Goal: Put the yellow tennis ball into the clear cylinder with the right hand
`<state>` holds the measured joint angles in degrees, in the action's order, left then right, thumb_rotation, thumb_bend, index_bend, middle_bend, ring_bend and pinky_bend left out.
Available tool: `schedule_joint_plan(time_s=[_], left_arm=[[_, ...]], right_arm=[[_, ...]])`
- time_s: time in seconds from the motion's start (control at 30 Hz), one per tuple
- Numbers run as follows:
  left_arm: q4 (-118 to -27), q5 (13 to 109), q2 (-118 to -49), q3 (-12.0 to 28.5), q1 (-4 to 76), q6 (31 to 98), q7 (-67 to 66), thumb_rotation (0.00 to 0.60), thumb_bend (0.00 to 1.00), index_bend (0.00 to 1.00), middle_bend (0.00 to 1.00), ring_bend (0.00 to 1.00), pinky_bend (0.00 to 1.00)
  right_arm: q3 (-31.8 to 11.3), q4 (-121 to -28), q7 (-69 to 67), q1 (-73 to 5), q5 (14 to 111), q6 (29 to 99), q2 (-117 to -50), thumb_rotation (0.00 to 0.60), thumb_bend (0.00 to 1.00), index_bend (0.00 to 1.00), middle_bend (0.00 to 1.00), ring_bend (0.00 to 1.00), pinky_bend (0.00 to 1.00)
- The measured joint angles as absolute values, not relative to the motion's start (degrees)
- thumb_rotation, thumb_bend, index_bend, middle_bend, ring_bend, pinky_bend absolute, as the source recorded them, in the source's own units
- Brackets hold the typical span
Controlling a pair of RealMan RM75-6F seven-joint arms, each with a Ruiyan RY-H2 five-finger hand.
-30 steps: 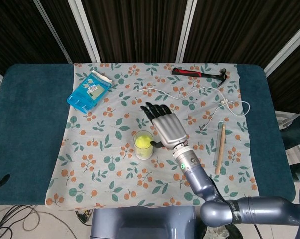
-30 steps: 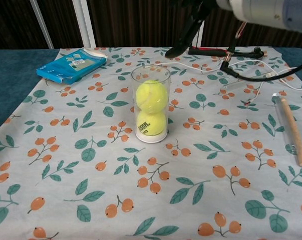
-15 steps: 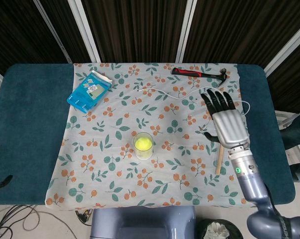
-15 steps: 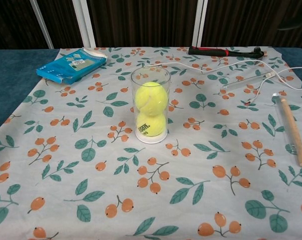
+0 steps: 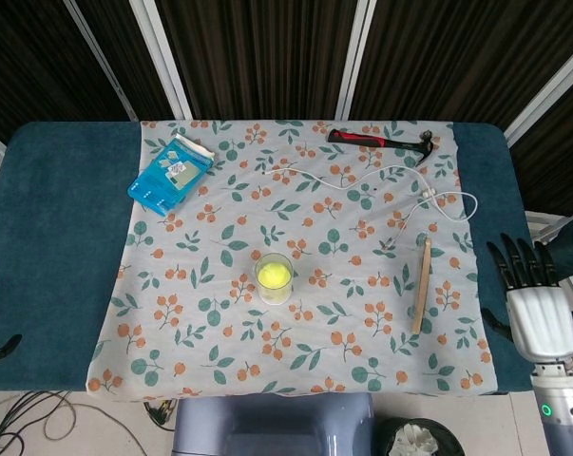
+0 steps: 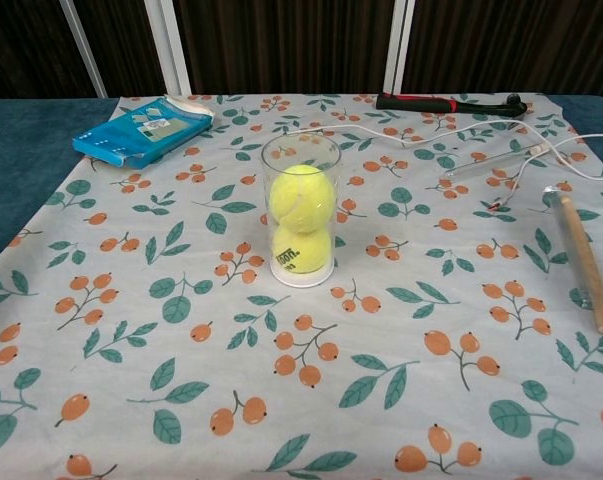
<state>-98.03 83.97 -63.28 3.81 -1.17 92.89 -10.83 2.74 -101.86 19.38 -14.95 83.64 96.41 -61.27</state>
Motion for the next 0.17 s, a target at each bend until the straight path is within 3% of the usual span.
schedule_joint_plan(time_s=[0.17], left_arm=[[-98.08,83.24,-63.27,3.97,-1.03,92.37,-11.12,0.600,0.02,0.15,0.00,0.00,0.00]], right_arm=[[4.06,-100.72,19.13,-12.03,85.80,98.59,-60.95,0.600,0.23,0.03,0.01,0.02,0.04]])
